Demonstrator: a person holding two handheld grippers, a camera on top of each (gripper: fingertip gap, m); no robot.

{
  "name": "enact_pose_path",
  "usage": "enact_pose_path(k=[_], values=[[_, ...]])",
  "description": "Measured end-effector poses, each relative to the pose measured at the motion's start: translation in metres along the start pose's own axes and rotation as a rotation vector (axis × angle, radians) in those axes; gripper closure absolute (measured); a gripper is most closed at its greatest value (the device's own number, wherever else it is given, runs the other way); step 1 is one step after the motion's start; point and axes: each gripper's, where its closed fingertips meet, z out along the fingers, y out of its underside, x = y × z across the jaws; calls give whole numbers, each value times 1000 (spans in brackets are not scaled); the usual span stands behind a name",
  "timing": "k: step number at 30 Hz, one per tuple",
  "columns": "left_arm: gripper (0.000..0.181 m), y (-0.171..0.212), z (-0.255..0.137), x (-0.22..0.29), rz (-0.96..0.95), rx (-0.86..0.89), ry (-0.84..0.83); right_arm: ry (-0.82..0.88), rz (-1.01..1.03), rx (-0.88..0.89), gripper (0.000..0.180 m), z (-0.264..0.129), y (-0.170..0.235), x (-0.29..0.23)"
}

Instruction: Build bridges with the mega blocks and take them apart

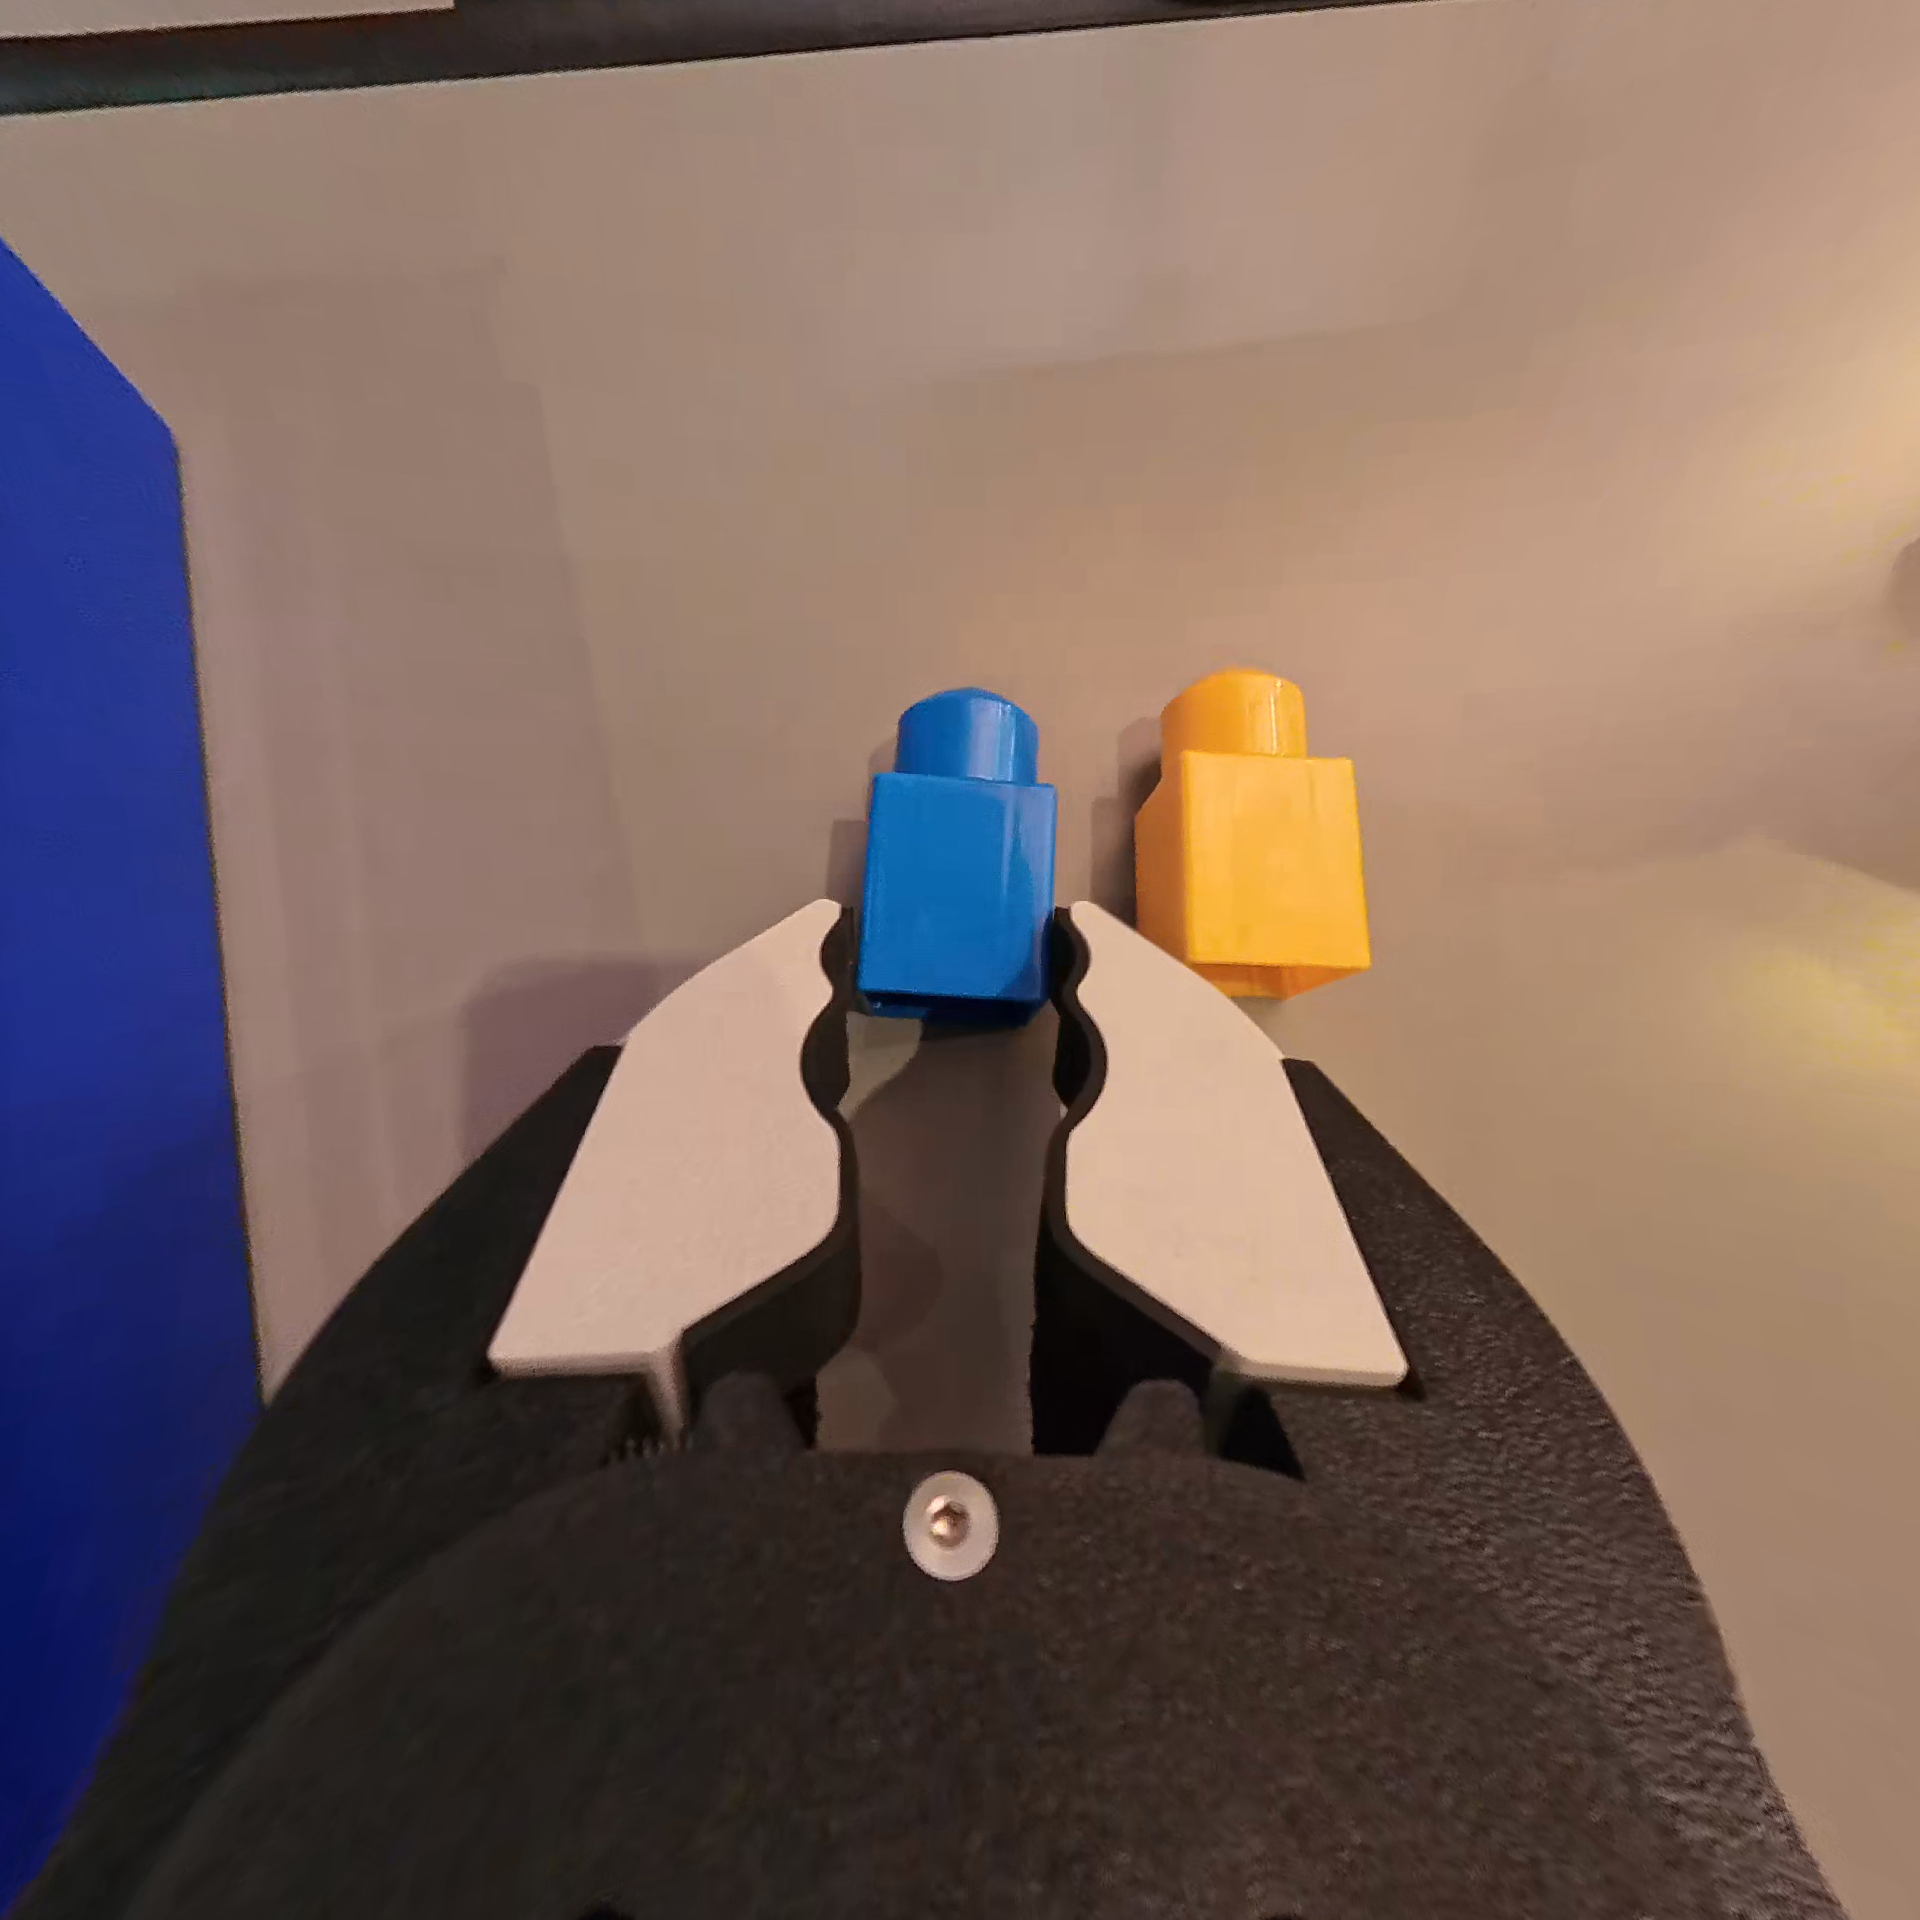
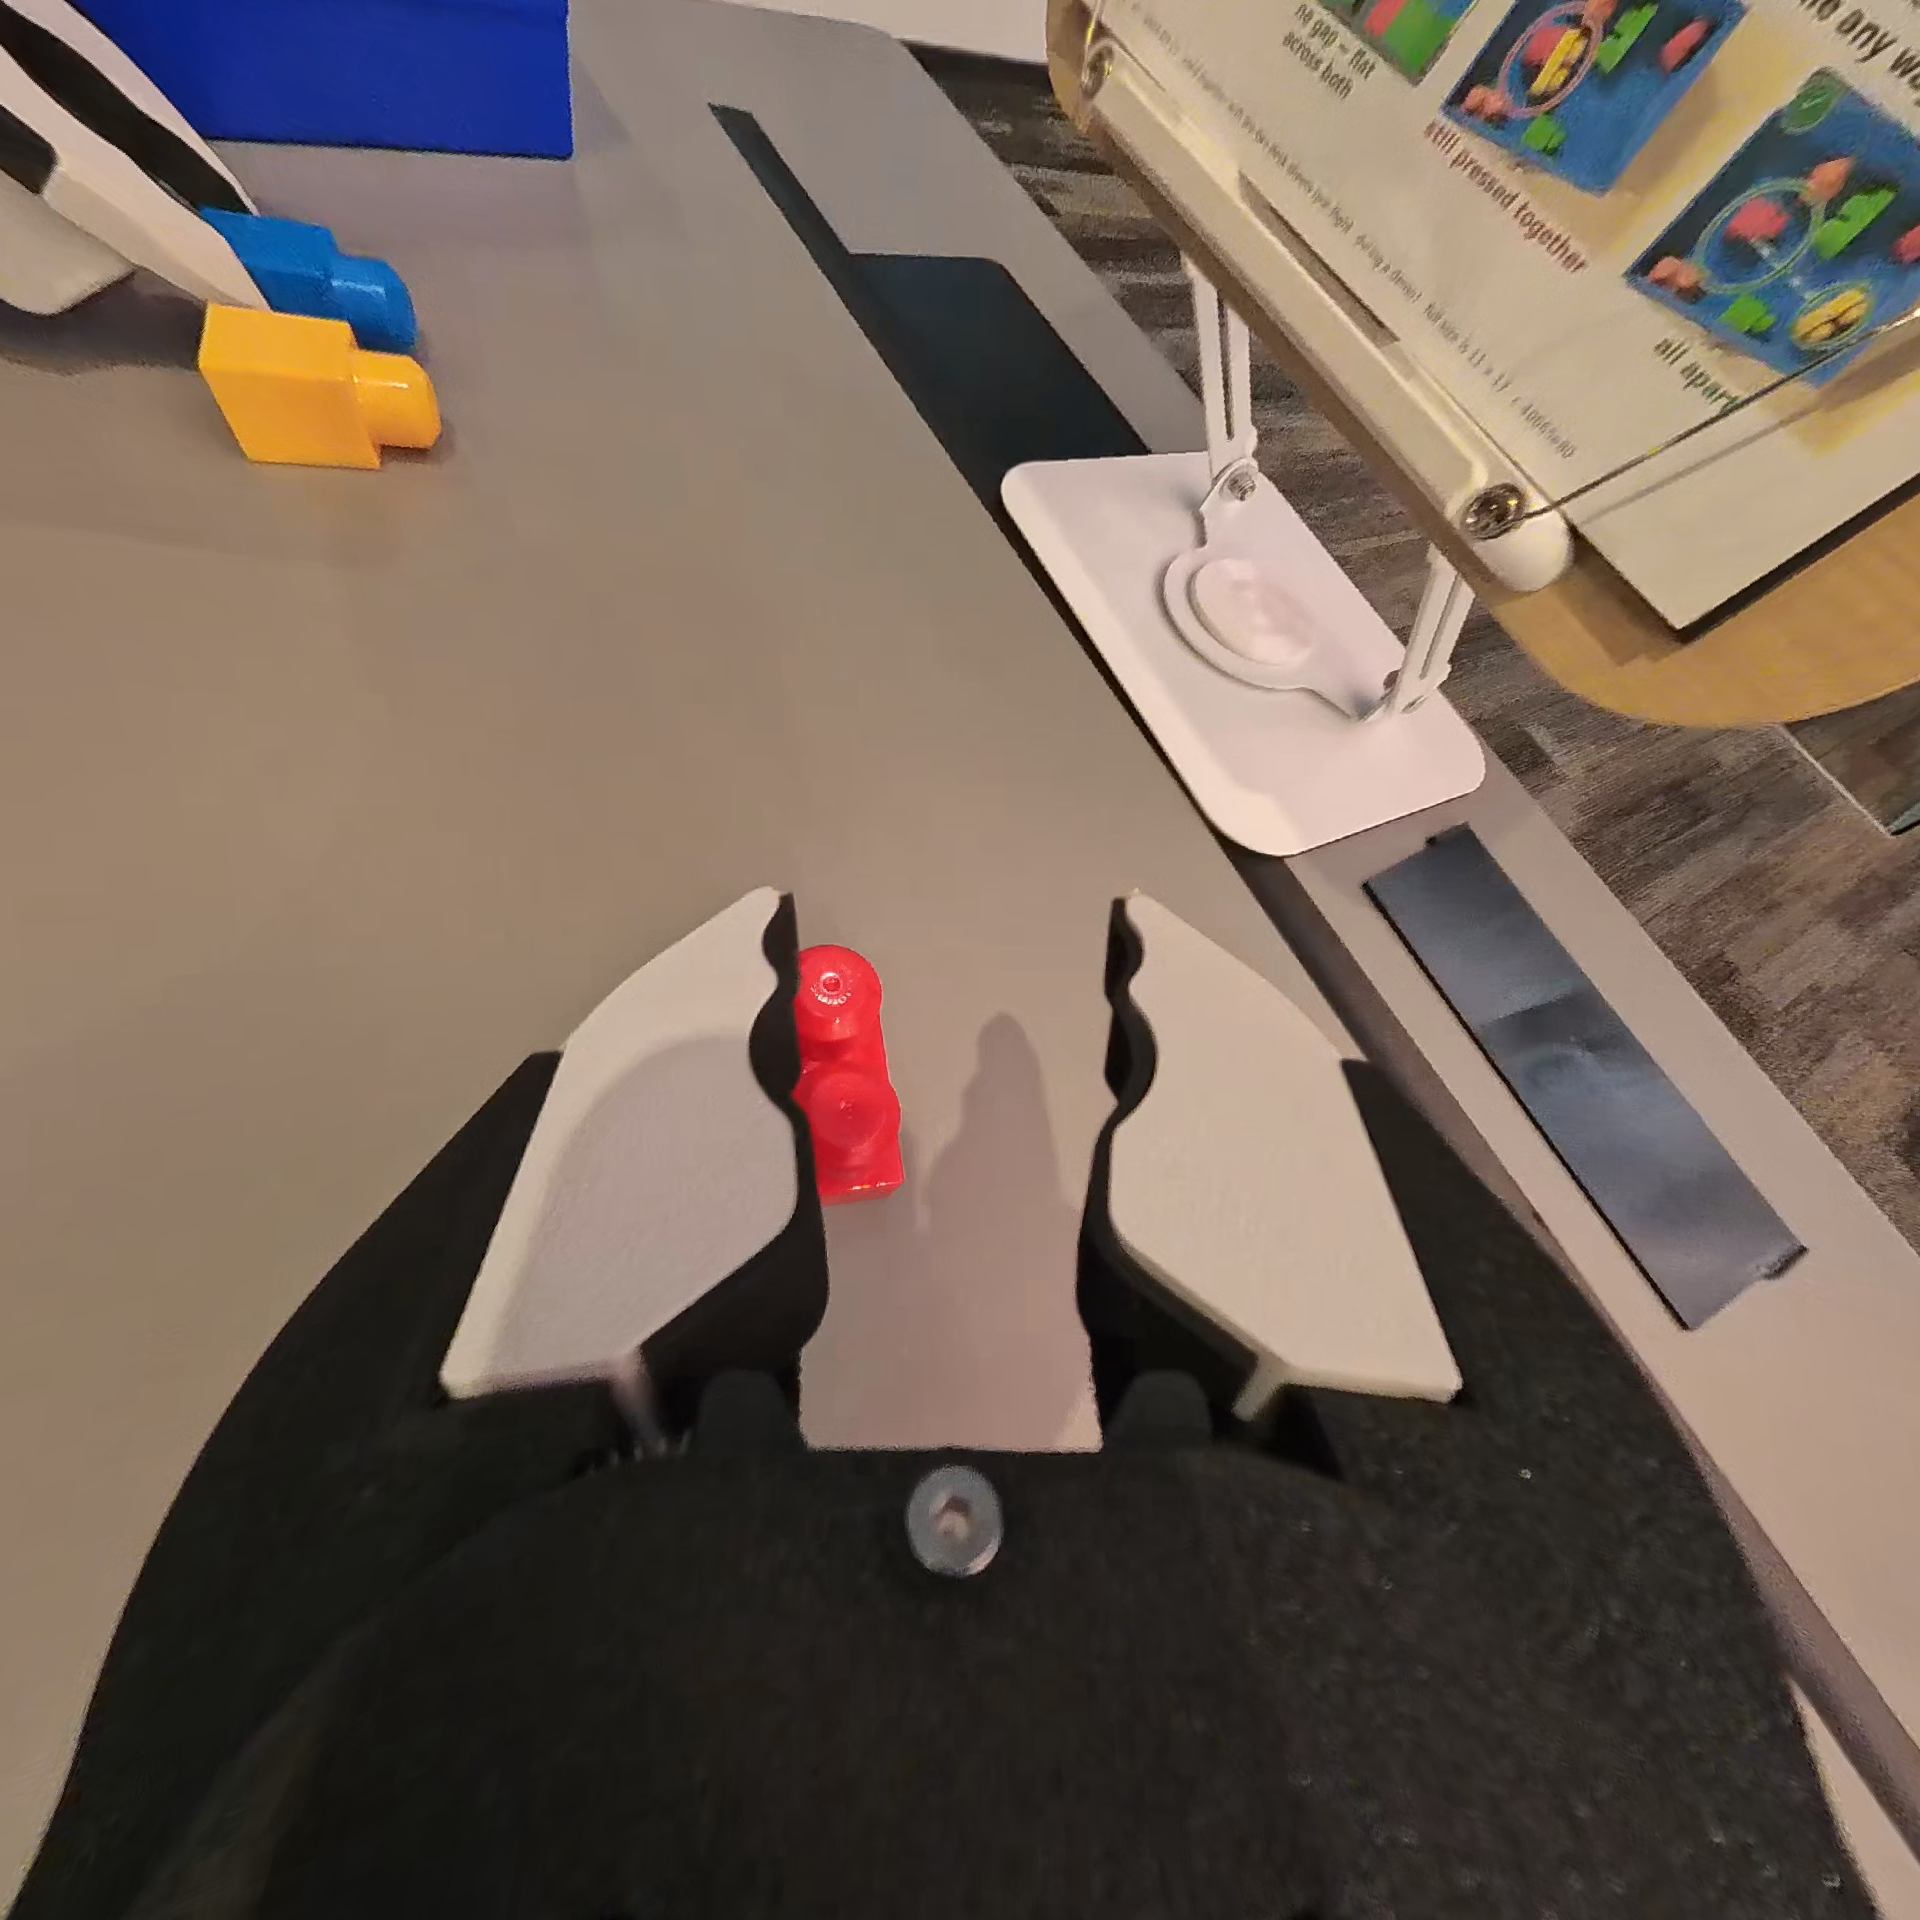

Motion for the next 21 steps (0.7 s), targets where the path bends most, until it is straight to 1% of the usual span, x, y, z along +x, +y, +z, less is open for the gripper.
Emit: enact_pose_path(k=[6, 11, 17, 21], values=[[143, -5, 2, 7, -44, 1, 59, -8, 4, -47, 123, 2, 11, -1], [144, -17, -7, 11, -119, 62, 137, -20, 7, -71, 124, 6, 16, -2], [156, -16, -2, 3, -233, 50, 200, -28, -1, -76, 126, 6, 16, -4], [159, -15, -1, 4, -265, 57, 239, -29, -7, -89, 127, 7, 18, -5]])
